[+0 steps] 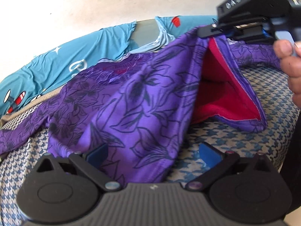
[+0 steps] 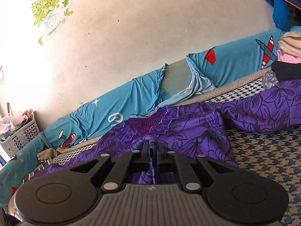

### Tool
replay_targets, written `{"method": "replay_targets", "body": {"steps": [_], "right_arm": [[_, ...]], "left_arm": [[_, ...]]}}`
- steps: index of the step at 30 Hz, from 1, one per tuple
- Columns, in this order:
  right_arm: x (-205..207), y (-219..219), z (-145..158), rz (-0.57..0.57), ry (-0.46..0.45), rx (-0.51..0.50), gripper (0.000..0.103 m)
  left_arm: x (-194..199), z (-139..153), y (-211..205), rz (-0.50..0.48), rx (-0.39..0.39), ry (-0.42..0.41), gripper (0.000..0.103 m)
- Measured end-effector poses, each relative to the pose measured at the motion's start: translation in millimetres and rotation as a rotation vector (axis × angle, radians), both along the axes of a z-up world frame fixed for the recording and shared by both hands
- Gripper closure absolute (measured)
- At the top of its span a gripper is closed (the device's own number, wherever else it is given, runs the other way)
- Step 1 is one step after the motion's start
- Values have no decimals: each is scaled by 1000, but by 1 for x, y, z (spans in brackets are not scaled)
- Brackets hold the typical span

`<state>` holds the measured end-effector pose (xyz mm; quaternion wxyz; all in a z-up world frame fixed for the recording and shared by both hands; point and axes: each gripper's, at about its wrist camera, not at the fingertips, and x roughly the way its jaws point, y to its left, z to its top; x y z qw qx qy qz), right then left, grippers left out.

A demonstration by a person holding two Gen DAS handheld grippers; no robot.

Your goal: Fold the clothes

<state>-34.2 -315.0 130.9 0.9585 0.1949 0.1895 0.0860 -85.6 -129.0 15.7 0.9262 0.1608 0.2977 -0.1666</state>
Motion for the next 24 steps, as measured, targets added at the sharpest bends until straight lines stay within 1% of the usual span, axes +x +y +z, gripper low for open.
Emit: {"method": "replay_targets", "body": {"steps": [5,6,8,10,12,14,15,16,18,20,24], "right_arm": [[-2,-1,1,9,-15,14,96],[-3,-2,2,9,-18,16,96],[-3,-4,2,6,-22,21,96],[-3,-4,2,3,-21,14,96],[-3,-5,2,1,-19,5,96],[-3,-5,2,-1,-17,-4,96],[-3,-5,2,-2,-15,-11,96],[-3,-4,1,-3,-13,-18,96],[-3,-3,1,-5,-8,-33,96],[-3,-1,0,-6,-3,-48,96],[-3,2,-1,-3,-3,-66,96]], "left_arm": [[9,-9,-16,40,120,-58,0],[12,-10,-16,50,126,-60,0],[17,-9,-12,68,110,-58,2],[24,-7,-6,86,99,-53,12],[31,-5,1,115,91,-42,33],[40,0,13,143,45,-10,44],[43,3,19,154,21,-1,47],[46,6,24,161,8,0,47],[49,12,32,163,16,-22,47],[53,19,37,159,46,-57,47],[66,32,46,174,111,-117,43]]}}
